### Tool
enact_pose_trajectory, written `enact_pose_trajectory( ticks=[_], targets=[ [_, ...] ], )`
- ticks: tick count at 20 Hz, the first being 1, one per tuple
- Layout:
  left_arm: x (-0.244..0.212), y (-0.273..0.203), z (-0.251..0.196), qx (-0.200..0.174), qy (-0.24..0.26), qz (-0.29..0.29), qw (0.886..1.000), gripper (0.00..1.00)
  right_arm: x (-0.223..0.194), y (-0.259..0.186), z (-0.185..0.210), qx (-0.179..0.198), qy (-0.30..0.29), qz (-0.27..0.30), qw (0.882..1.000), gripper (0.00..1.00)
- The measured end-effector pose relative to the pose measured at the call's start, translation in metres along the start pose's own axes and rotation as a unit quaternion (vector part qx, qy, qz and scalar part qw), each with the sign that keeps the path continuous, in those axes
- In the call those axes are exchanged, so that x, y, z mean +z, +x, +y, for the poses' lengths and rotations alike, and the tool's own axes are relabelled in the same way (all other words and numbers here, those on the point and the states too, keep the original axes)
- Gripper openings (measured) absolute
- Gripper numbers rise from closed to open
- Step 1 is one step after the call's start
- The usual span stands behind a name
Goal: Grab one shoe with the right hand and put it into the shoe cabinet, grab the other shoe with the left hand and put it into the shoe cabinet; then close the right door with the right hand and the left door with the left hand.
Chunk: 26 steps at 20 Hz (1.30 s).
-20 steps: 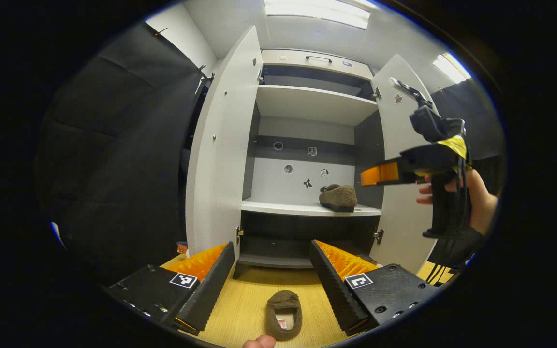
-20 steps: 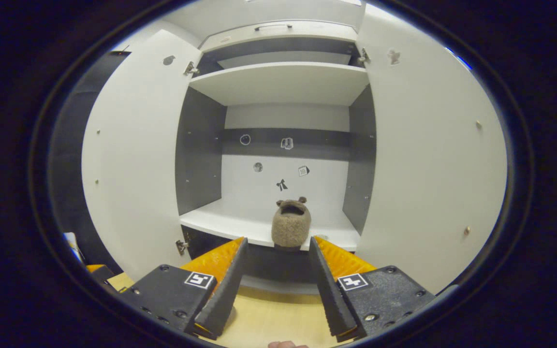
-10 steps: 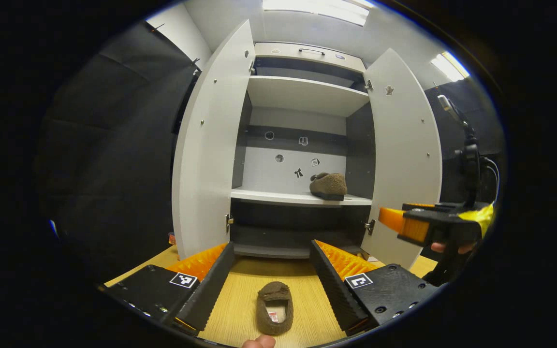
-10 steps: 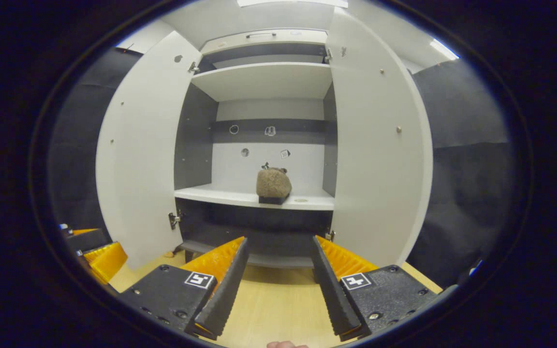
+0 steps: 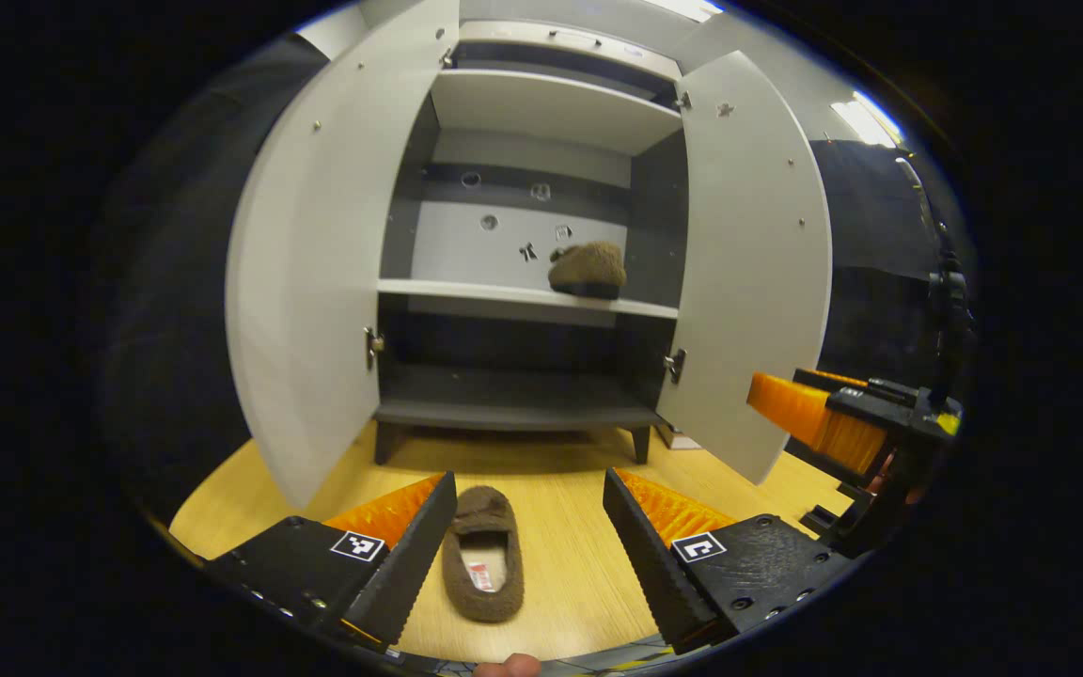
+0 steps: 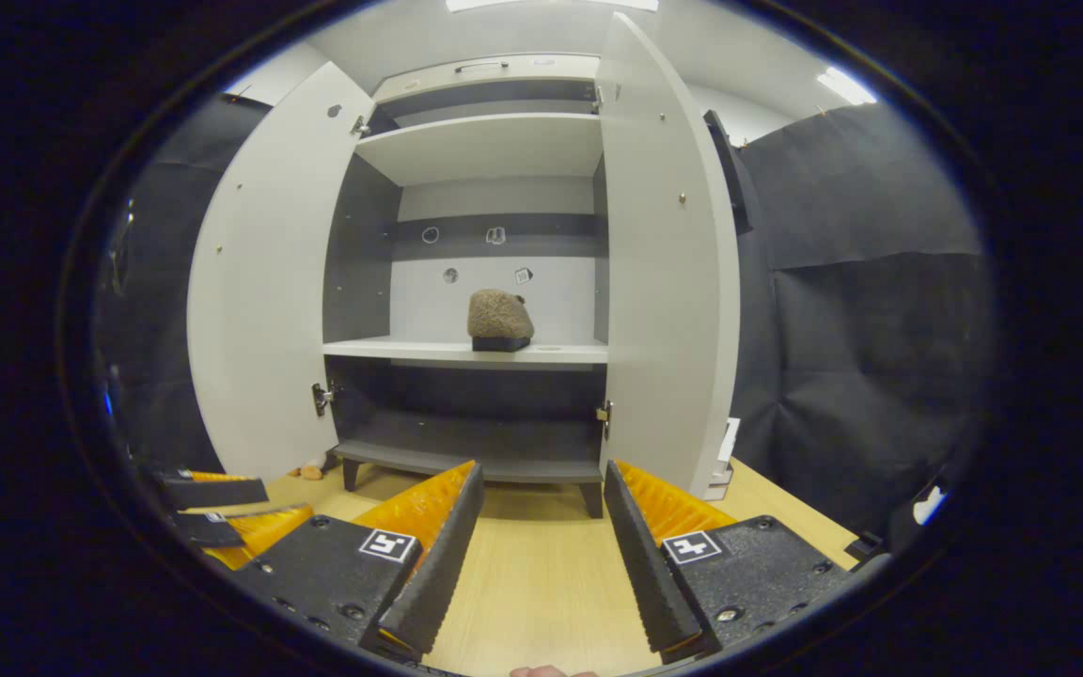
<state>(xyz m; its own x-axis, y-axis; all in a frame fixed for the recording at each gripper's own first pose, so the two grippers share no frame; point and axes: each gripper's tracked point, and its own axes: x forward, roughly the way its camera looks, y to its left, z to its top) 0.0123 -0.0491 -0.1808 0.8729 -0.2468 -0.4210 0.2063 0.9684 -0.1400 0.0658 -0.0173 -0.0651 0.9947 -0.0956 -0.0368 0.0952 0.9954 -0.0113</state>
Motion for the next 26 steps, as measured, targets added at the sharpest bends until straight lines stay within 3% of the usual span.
enact_pose_trajectory(
  ticks=[3,7,17,21,26],
  targets=[
    [-0.036,0.019,-0.002,-0.017,-0.044,0.066,0.997,0.96,0.003,-0.005,-0.008,-0.007,-0.002,-0.004,1.000,0.81],
    [-0.067,0.042,0.009,-0.005,-0.048,0.106,0.993,0.96,0.001,-0.010,-0.017,-0.013,-0.016,-0.003,1.000,0.81],
    [-0.110,0.064,0.097,0.100,-0.088,0.163,0.978,0.96,-0.012,-0.003,-0.018,-0.003,-0.011,0.017,1.000,0.81],
    [-0.132,0.072,0.113,0.117,-0.099,0.201,0.968,0.96,-0.016,0.003,-0.016,-0.001,-0.009,0.023,1.000,0.81],
    [-0.137,0.084,0.111,0.115,-0.089,0.199,0.969,0.93,-0.018,0.009,-0.020,-0.005,-0.010,0.029,1.000,0.81]
  ],
)
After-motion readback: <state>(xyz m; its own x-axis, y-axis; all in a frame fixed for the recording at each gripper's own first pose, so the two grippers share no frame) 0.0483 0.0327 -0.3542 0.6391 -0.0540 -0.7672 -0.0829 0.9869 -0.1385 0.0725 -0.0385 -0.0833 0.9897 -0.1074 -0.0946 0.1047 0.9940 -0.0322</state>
